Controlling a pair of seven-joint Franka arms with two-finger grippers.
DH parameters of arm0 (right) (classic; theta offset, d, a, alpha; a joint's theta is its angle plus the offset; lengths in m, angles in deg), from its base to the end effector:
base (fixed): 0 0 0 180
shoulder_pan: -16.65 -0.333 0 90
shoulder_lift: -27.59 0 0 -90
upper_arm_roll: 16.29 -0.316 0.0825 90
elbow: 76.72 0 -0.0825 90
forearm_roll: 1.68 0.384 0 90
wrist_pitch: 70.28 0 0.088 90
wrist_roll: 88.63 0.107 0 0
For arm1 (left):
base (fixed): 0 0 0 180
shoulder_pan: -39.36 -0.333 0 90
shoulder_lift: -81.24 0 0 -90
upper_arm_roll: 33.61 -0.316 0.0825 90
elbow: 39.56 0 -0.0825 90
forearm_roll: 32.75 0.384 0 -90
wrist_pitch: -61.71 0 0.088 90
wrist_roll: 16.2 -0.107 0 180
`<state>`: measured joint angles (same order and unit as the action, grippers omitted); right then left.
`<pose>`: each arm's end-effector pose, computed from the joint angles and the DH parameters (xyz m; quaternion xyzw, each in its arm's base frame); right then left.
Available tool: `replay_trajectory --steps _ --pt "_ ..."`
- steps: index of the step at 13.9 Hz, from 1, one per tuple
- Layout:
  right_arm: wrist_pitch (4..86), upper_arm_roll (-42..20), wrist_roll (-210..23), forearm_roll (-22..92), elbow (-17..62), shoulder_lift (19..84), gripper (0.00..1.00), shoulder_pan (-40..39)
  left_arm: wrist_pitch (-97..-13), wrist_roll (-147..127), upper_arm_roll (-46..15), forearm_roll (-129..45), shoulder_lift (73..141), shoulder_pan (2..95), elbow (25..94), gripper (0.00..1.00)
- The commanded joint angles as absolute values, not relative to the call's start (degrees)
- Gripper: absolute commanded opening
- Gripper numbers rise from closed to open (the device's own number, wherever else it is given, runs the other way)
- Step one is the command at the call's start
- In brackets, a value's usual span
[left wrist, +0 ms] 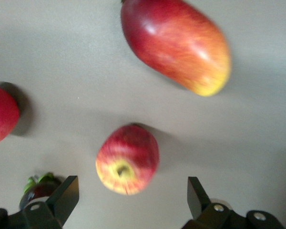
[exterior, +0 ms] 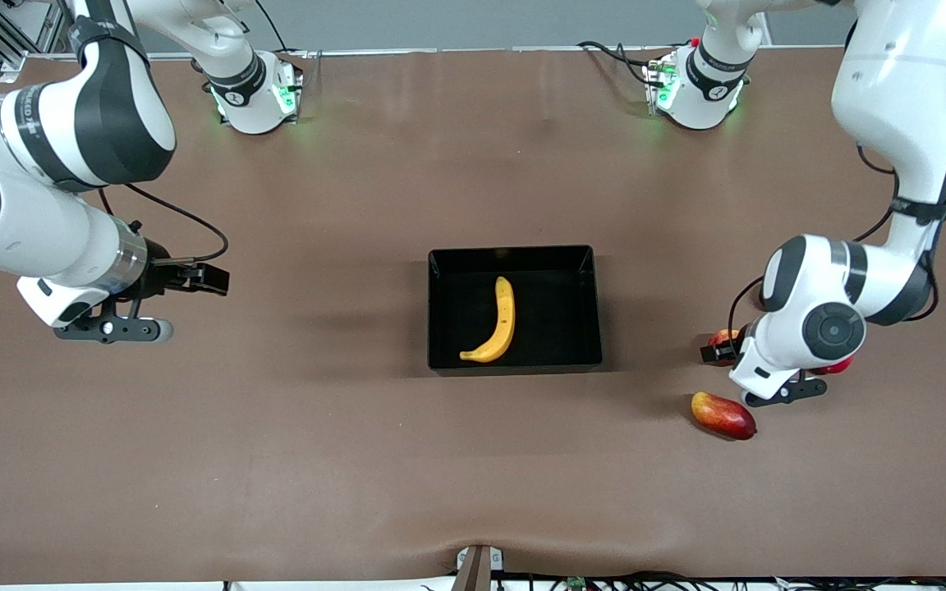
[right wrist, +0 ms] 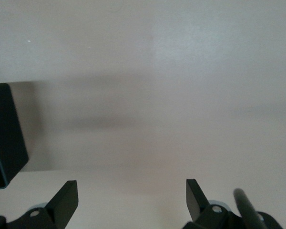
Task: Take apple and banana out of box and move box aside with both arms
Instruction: 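Carry the apple beside the mango and release it with the left gripper, then reach into the tray and grasp the banana with the left gripper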
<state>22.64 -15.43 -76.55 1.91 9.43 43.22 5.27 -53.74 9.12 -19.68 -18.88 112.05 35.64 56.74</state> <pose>0.6159 0.1219 0.4984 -0.9964 0.0175 0.0814 0.0133 0.6493 -0.0868 0.2822 -0.9918 -0.0799 0.0743 0.0667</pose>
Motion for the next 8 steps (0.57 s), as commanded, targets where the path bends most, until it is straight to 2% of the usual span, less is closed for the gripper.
replay_trajectory --steps 1,5,8 --pt "22.4 -15.2 -75.6 3.6 9.2 43.8 1.0 4.8 -49.6 10.3 -14.6 -18.6 106.5 35.6 57.7 1.0" --pt "22.6 -15.2 -75.5 3.6 10.0 44.7 1.0 3.8 -49.0 22.3 -4.8 -18.5 107.2 38.0 55.3 1.0" --pt "22.4 -15.2 -75.5 3.7 10.7 44.6 1.0 3.8 -49.0 29.1 -4.4 -18.3 112.6 46.9 49.3 1.0"
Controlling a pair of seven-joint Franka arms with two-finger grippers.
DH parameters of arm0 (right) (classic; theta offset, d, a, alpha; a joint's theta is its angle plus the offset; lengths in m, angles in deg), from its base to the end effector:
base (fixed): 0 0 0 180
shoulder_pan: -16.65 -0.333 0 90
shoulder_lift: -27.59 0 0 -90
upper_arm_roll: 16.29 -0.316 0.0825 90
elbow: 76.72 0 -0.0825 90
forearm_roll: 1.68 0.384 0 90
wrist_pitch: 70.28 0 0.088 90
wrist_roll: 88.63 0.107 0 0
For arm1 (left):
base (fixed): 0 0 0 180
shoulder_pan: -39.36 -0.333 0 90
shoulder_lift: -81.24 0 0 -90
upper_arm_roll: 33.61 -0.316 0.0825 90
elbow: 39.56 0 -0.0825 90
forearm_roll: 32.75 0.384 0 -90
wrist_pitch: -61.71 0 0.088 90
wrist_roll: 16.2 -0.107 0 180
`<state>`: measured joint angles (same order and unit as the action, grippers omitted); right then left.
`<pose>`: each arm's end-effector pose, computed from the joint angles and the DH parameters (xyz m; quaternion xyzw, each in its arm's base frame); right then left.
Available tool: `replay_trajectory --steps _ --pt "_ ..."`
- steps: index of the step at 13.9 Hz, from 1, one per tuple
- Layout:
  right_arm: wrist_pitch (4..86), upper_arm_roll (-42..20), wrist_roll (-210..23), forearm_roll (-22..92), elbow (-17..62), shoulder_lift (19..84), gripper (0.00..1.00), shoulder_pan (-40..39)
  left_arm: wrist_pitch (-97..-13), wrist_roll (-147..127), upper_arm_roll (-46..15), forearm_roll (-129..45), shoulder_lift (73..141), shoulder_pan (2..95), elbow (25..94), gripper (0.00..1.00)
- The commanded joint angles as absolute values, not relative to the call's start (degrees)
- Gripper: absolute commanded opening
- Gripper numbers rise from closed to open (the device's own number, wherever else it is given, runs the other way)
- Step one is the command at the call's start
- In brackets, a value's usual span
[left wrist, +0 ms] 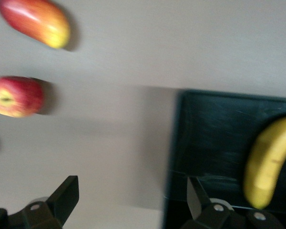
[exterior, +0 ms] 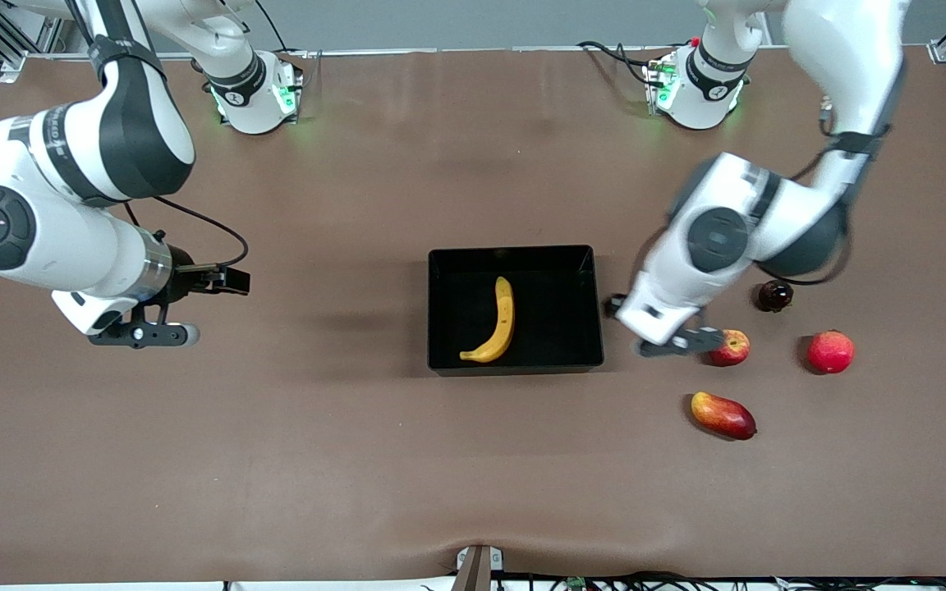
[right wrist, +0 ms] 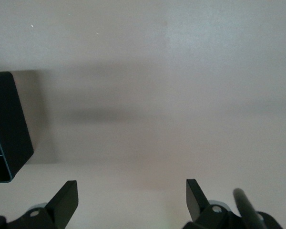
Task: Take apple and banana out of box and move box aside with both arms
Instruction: 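Reach into the tray and grasp the banana with the left gripper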
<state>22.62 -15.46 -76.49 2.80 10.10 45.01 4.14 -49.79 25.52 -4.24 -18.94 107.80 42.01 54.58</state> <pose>0.6162 0.1366 0.4734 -0.9944 0.0097 0.1041 0.0153 0.5843 -0.3015 0.3659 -0.9975 -0.0520 0.0392 0.0271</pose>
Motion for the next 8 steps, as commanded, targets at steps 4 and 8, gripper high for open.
replay_trajectory --steps 4,8 --pt "22.7 -15.2 -75.5 3.7 12.0 44.5 1.0 3.8 -54.8 31.4 -5.0 -16.2 119.6 52.6 46.1 1.0" --pt "24.4 -15.2 -75.5 7.7 13.8 44.4 1.0 3.8 -62.9 37.4 -8.1 -14.4 124.9 59.2 44.1 1.0"
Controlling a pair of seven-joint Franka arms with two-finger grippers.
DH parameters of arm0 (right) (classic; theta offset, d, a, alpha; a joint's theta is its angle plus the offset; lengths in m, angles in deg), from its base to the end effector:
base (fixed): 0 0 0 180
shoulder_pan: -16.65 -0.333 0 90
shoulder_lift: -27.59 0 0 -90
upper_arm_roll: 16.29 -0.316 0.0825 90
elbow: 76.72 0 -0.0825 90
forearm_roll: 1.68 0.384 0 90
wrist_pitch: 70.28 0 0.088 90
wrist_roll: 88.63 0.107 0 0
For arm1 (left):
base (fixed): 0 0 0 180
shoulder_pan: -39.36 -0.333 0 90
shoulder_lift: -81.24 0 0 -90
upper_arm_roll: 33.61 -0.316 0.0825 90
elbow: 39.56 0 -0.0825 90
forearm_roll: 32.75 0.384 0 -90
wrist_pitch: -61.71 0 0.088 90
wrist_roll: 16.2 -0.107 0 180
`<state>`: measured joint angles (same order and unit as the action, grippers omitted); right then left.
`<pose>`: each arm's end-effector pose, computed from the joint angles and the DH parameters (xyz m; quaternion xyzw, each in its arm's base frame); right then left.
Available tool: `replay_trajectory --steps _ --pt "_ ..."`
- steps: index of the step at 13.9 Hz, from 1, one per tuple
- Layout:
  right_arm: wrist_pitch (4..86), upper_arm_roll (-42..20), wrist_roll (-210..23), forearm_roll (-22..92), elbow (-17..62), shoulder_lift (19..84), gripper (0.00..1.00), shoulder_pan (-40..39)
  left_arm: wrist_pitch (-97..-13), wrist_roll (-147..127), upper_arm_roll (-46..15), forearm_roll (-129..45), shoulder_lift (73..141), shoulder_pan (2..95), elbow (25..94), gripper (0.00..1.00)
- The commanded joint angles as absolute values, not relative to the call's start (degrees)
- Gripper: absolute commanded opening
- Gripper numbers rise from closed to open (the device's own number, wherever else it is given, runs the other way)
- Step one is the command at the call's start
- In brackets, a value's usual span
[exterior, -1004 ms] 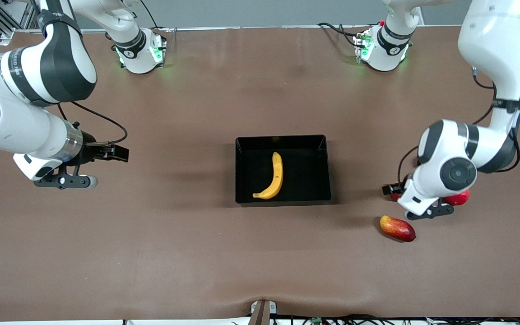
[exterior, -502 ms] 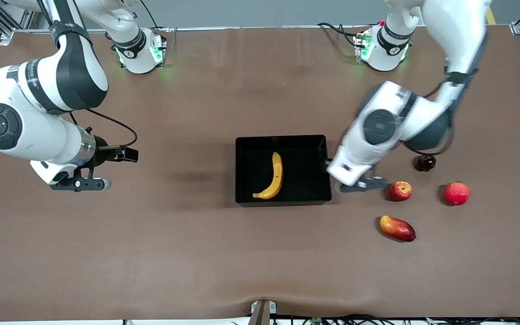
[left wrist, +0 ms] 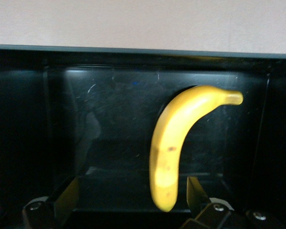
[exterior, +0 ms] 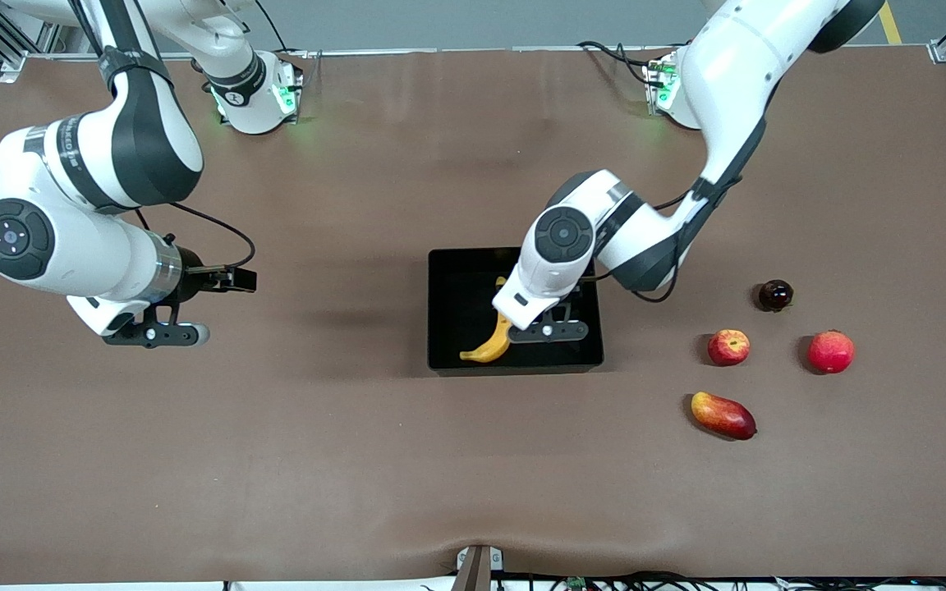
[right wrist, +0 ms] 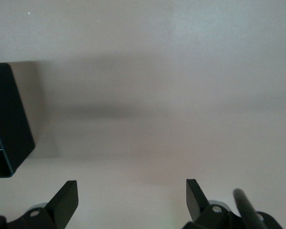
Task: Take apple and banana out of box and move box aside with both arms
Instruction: 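Reach into the tray and grasp the banana with the left gripper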
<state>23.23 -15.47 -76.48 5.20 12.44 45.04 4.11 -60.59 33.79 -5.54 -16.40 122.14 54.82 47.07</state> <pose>0.6110 0.1401 0.4555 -0.9918 0.0141 0.1232 0.0321 0.5590 -0.4338 0.2782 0.9989 0.0304 -0.0273 0.0248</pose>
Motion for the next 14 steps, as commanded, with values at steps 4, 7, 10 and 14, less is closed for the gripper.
replay_trajectory --steps 4,7,10,14 --pt "27.7 -15.2 -74.7 8.1 16.4 44.3 1.0 2.2 -64.8 39.7 -16.5 -14.5 129.9 69.0 39.8 1.0" --pt "31.8 -15.2 -68.1 8.1 18.8 43.9 1.0 -0.6 -68.8 41.5 -17.0 -14.4 132.8 70.3 39.4 0.97" --pt "32.4 -15.2 -68.0 8.1 19.1 44.2 1.0 -1.8 -71.6 43.0 -17.2 -14.2 134.4 71.3 39.5 0.59" --pt "37.3 -15.2 -67.4 8.2 23.8 43.8 1.0 -3.5 -71.3 42.9 -17.2 -14.2 133.9 71.4 39.6 0.0"
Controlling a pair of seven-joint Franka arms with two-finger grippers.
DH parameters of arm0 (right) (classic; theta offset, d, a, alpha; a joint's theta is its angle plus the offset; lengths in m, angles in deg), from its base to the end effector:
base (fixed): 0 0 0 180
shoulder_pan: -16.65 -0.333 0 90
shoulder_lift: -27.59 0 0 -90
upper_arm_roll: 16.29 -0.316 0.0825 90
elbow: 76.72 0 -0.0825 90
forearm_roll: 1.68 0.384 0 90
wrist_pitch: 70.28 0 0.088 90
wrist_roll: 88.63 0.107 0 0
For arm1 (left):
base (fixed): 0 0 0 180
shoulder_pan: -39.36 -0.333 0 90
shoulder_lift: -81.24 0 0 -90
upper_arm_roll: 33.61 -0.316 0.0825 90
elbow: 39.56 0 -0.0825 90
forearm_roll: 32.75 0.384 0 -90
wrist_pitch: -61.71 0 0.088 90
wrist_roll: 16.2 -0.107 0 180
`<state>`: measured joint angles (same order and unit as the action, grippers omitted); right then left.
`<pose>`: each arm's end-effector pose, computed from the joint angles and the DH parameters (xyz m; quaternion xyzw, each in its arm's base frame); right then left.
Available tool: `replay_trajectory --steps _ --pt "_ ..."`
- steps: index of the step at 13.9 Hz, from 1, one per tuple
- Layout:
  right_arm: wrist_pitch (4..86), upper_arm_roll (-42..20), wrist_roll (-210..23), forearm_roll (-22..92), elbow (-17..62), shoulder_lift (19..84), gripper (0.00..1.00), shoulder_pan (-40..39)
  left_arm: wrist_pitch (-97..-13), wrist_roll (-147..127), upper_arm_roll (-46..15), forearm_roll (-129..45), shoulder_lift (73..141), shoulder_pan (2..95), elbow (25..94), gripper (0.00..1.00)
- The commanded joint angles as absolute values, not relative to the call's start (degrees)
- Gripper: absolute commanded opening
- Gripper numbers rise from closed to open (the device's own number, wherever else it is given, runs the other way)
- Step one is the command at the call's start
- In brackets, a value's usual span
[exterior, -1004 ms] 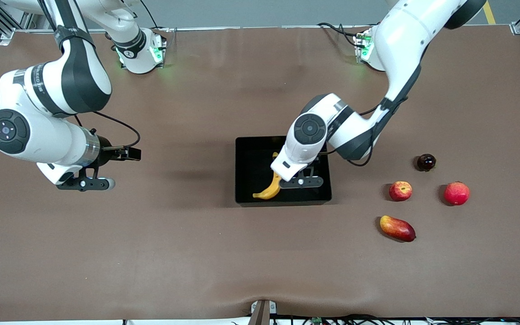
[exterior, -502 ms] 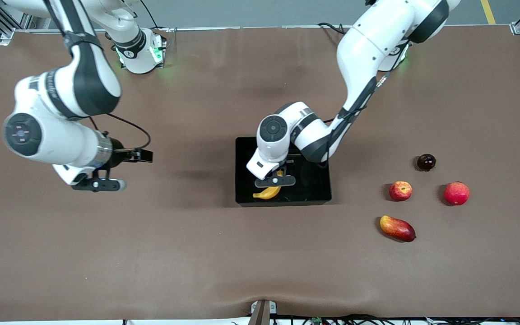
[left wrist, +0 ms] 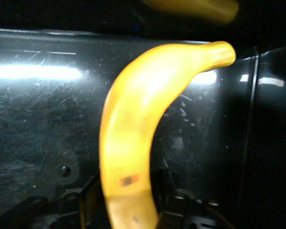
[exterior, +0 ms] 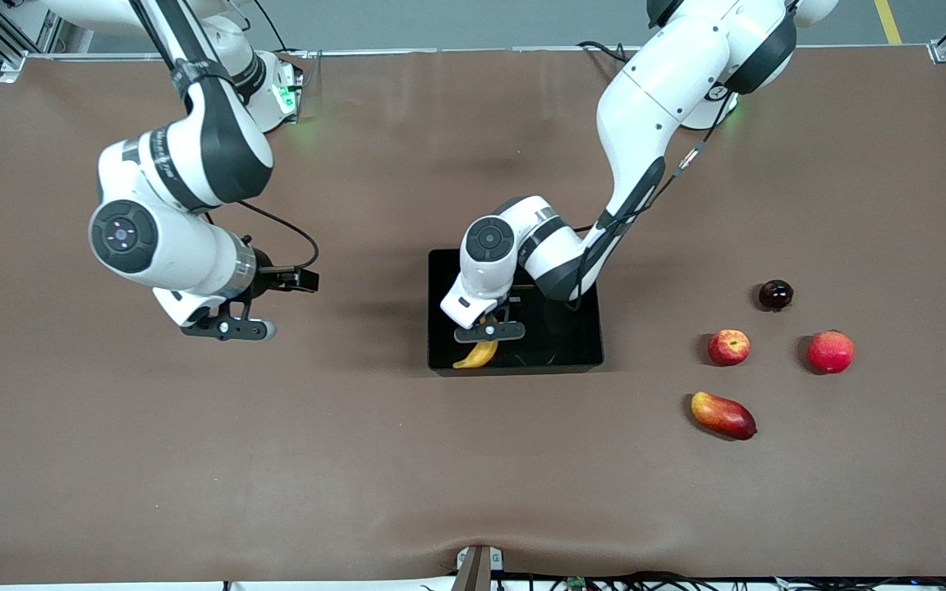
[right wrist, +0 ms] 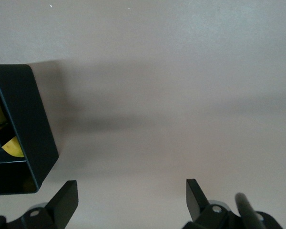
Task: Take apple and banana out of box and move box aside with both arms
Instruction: 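Lift the banana with the left gripper while the right gripper reaches the tray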
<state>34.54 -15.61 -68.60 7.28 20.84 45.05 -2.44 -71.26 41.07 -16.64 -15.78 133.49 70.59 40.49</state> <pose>0.5883 0.2097 0.4020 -0.9927 0.0405 0.1072 0.0385 0.5256 -0.5123 0.1773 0.9989 0.0385 0.0135 0.0251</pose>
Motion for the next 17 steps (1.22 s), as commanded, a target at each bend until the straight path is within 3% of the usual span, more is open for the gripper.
replay_trajectory --steps 1,8,13,17 --pt "37.7 -15.2 -67.4 8.2 23.9 43.9 1.0 -4.1 -70.7 42.9 -17.2 -14.1 133.3 71.3 39.6 0.0" --pt "41.4 -15.2 -64.2 8.2 24.3 45.0 1.0 -7.0 -57.4 42.4 -17.2 -14.2 122.2 69.9 39.6 0.0" --pt "53.8 -15.2 -63.2 8.2 27.4 48.1 1.0 -10.7 -48.0 35.2 -16.7 -15.1 115.1 63.4 39.9 0.0" --pt "59.6 -15.2 -60.7 12.7 26.9 51.0 1.0 -13.4 -41.5 29.5 -16.5 -15.7 113.7 55.8 41.0 0.0"
